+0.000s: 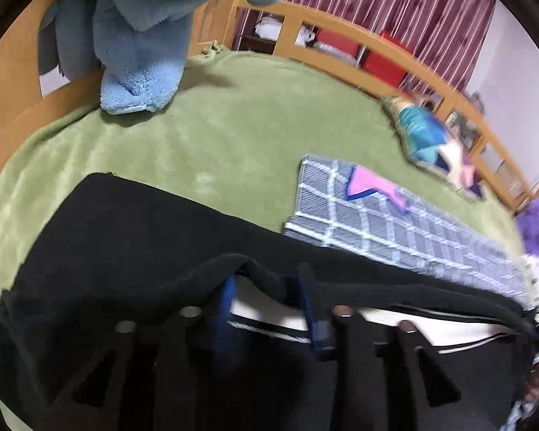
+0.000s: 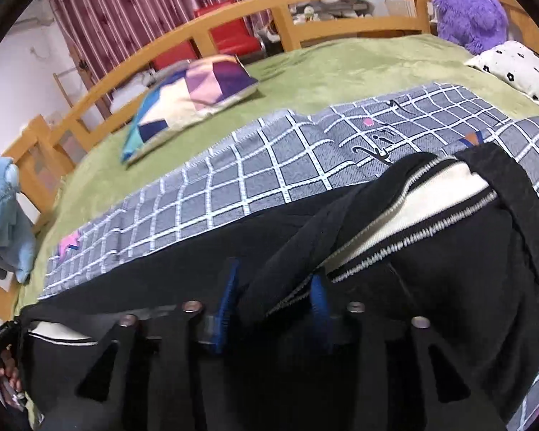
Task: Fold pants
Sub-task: 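Grasp the pants edge with both tools and fold one leg over the other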
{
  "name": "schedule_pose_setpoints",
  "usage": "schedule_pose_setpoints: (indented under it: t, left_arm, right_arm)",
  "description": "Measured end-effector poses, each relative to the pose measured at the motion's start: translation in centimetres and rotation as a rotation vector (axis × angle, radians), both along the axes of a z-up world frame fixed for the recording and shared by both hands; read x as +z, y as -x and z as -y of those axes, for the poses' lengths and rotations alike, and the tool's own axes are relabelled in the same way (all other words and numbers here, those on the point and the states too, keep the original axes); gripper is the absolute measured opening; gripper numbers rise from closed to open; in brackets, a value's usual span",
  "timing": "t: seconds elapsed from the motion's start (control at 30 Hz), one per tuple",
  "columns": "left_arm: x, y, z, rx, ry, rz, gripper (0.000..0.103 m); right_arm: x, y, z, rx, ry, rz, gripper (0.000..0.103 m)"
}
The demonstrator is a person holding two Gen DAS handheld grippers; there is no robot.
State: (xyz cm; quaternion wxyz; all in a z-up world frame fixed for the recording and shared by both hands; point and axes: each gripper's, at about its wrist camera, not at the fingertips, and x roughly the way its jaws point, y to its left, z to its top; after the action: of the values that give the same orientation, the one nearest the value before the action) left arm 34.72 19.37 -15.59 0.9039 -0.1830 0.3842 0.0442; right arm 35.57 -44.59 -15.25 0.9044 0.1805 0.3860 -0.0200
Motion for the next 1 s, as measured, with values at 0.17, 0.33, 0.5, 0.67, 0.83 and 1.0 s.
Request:
schedule_pose_setpoints:
  t: [0.17,0.33,0.5,0.67,0.83,1.0]
  left_arm:
    - [3.0,5.5,0.1,-0.009,-0.086,0.080,0.078]
    - [3.2,11.9,-1.8,0.033,-0.141,0.029,0.081]
    - [1.2,14.8,-2.3,0.035,-0.170,-0.021,0.081]
    - [-1.1,13.1,-2.4,0.038,-0.172,-0.060,0.079]
    - [-2.7,9.6,-3.3,0.079,-0.171,-0.078,0.046]
    - [1.0,2.7,-5.9,0.176,-0.359,-0.012,0.032]
  right_arm:
    - [2.7,5.7,-1.4,0.021,0.029,0.053,0.060]
    - [3.3,11.8,-3.8,0.079,0.133,0.026,0.067]
    - [1.8,16.2,-6.2,0.125,0.229,-0.023,0.067]
    - [-0.3,18.1,-7.1,0.136,0.210,-0.083,0.067]
    - [-1.4,18.7,-7.1,0.109,0.189,-0.101,0.067]
    - [-2.4,18.7,-7.3,0.088,0.209,-0.128,0.067]
